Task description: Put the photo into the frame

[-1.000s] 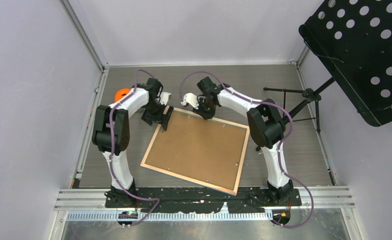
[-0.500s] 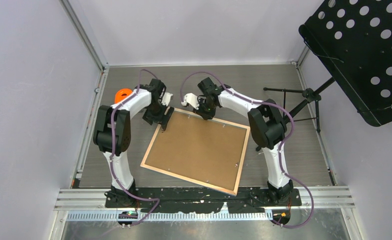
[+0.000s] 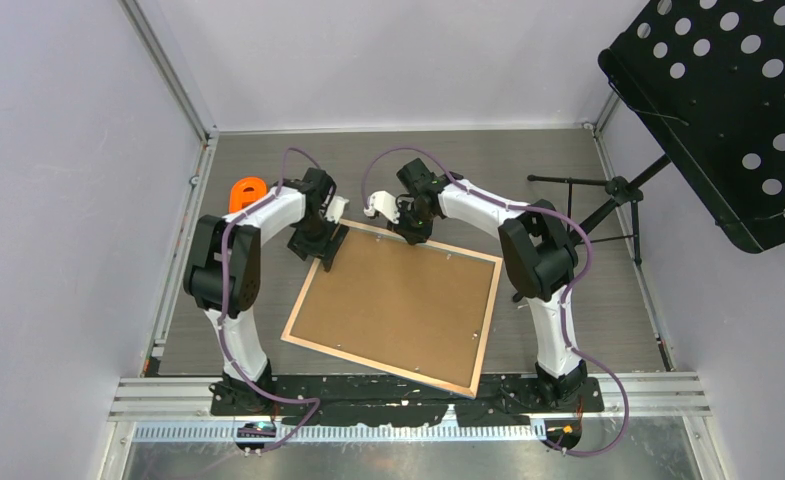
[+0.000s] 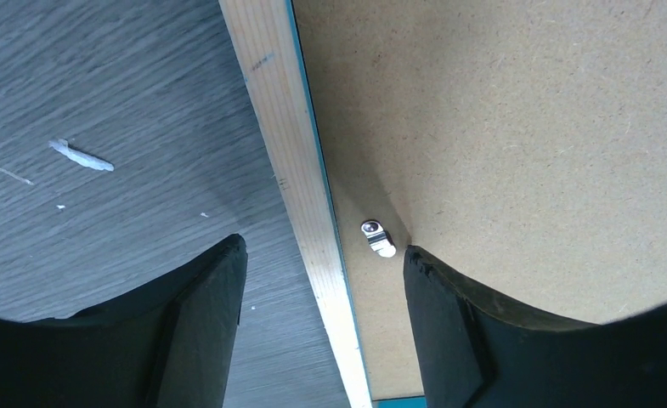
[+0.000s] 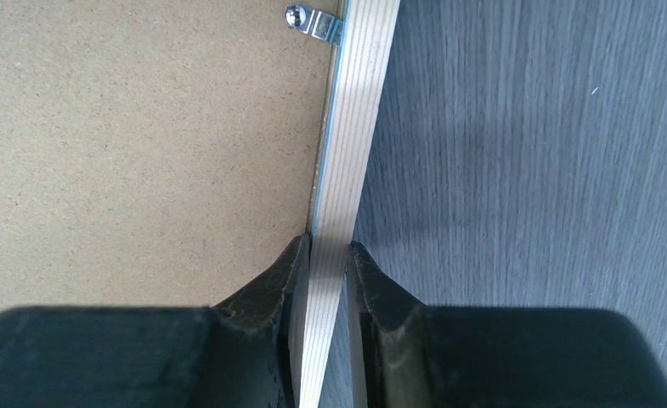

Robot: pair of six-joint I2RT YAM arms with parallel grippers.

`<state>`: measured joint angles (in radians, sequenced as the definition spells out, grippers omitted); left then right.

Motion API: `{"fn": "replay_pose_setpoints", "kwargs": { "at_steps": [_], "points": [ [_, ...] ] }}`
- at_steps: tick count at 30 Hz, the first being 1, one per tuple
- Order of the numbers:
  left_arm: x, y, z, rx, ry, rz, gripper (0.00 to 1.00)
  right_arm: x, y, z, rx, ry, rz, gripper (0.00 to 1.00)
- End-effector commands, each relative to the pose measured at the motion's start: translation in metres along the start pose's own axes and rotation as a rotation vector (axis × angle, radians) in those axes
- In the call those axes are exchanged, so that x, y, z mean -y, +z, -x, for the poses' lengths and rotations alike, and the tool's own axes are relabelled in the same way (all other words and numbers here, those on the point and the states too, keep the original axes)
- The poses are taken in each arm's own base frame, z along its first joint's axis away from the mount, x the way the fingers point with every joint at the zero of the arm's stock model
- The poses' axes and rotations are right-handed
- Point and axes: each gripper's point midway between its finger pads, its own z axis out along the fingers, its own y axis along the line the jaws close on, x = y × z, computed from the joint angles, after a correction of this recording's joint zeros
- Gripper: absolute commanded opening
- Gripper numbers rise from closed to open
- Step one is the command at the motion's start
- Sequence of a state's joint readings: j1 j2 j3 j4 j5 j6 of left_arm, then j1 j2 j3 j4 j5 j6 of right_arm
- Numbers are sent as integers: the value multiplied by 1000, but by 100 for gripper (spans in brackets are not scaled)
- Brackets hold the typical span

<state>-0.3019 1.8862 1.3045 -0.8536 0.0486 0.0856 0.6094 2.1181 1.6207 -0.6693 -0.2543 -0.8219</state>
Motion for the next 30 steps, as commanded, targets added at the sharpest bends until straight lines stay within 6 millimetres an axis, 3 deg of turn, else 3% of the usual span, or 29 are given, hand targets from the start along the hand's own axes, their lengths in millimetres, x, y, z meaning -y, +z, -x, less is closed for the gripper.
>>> {"fn": "replay_pose_setpoints", "kwargs": {
  "at_steps": [1, 13, 23, 30],
  "points": [
    [-1, -13, 14, 75, 13, 21, 66, -18, -13, 9, 22, -40, 46, 6],
    [2, -14, 20, 79, 20, 10, 63, -19, -13, 9, 28, -34, 54, 6],
    [2, -13, 22, 77, 45, 42, 68, -20, -12, 9, 28, -31, 57, 6],
    [-3, -13, 20, 75, 58, 77, 63, -20, -11, 8, 25, -32, 55, 6]
  ]
}}
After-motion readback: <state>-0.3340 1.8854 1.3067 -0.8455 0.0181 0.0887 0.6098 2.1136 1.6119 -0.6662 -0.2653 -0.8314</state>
